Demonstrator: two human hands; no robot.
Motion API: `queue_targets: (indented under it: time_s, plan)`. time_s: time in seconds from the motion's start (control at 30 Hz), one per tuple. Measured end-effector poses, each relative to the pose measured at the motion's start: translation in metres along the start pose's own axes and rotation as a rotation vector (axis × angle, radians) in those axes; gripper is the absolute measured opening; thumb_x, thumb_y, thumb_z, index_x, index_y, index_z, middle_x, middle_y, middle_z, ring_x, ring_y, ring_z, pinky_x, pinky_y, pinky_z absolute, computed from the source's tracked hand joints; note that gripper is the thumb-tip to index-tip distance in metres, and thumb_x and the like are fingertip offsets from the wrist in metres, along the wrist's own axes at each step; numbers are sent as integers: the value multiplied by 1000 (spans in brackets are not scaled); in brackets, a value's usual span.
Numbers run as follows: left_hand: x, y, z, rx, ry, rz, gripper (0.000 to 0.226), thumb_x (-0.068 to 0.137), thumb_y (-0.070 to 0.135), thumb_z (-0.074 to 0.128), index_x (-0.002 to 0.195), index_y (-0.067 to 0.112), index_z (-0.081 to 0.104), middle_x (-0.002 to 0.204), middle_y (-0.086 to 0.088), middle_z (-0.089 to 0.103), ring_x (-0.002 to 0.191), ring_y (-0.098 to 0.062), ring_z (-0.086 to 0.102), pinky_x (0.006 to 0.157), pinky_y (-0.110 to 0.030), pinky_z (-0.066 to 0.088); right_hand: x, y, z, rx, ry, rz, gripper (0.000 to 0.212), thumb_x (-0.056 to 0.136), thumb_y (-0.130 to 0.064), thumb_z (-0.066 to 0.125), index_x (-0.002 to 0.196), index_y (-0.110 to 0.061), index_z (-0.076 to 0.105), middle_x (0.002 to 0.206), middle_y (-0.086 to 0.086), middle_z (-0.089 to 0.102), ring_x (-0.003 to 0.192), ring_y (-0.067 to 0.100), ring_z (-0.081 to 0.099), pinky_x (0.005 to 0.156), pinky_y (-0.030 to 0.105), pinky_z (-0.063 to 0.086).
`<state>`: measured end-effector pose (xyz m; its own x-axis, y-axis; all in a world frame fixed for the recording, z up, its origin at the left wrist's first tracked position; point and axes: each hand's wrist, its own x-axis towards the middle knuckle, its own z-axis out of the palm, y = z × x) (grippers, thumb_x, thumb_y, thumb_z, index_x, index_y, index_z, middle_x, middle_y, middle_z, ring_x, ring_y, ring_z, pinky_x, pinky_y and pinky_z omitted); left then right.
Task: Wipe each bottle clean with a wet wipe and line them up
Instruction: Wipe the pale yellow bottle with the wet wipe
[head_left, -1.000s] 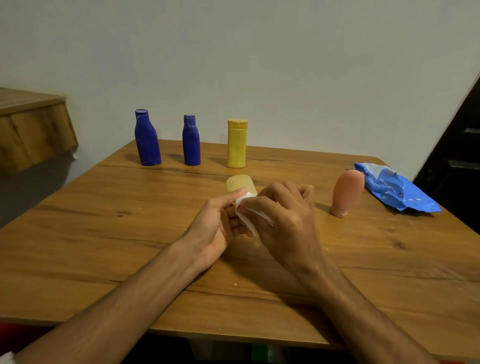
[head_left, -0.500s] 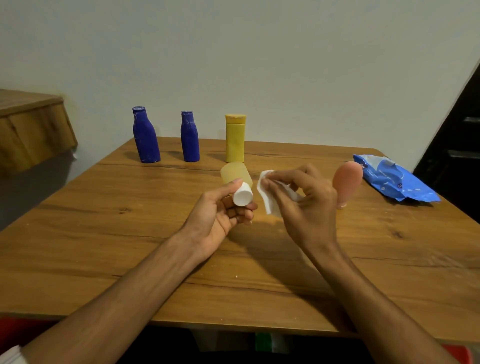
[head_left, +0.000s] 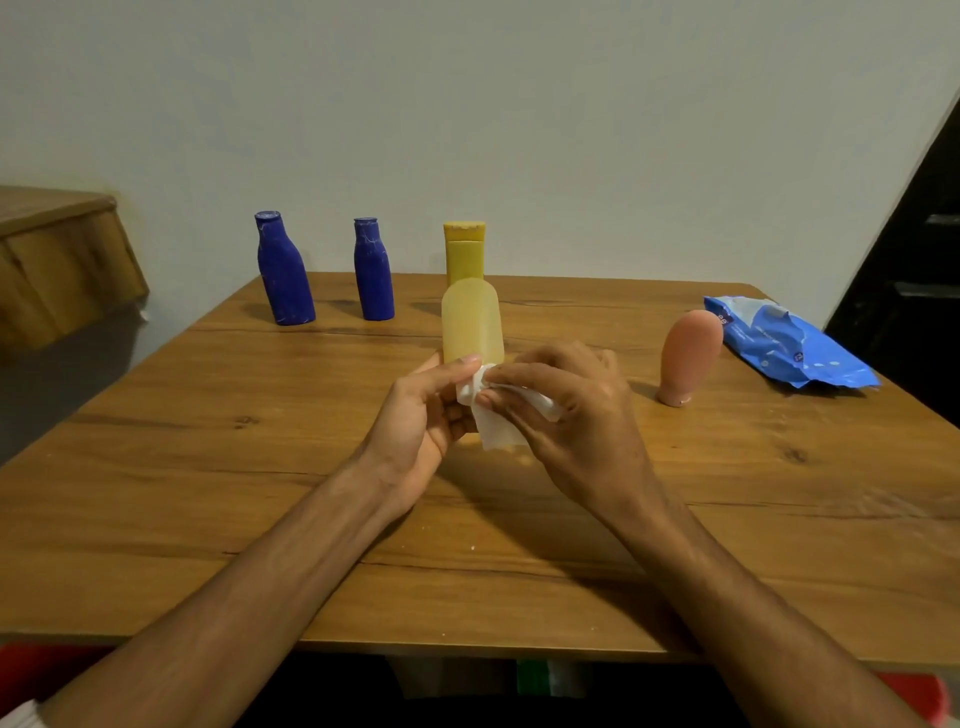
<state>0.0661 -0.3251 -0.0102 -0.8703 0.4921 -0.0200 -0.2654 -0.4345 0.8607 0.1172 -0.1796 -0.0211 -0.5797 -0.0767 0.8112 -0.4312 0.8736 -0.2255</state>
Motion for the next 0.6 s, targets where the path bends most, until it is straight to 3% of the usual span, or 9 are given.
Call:
queue_targets:
  time_s: [0.23,0.37,0.47,0.6]
  plan:
    - [1,0,-1,21,7,65,37,85,22,58,119,9,57,86,-3,74,80,-13,68,77,-28,54,-1,2,-1,-114,-2,89,19,78,-26,79,94,-16,75,92,0,70,86,19,60,71,33,31]
    - [2,-2,0,65,17,76,50,81,28,59,127,10,54,102,-8,68,87,-15,66,76,-29,54,-2,4,-3,-90,35,85,25,82,-35,70,97,-15,74,95,2,70,88,20,60,70,34,36]
    - [2,-1,-3,70,-10,76,46,79,27,60,121,9,57,97,-6,70,85,-15,66,77,-30,53,-1,3,-2,-91,32,36,31,83,-40,61,98,-15,74,95,3,69,87,21,60,70,33,33]
    - [4,3,-7,97,-22,93,45,77,25,60,118,7,58,91,-4,72,80,-12,69,74,-28,54,-1,2,-3,-153,31,72,20,79,-25,79,97,-17,75,95,1,70,87,22,60,69,35,33]
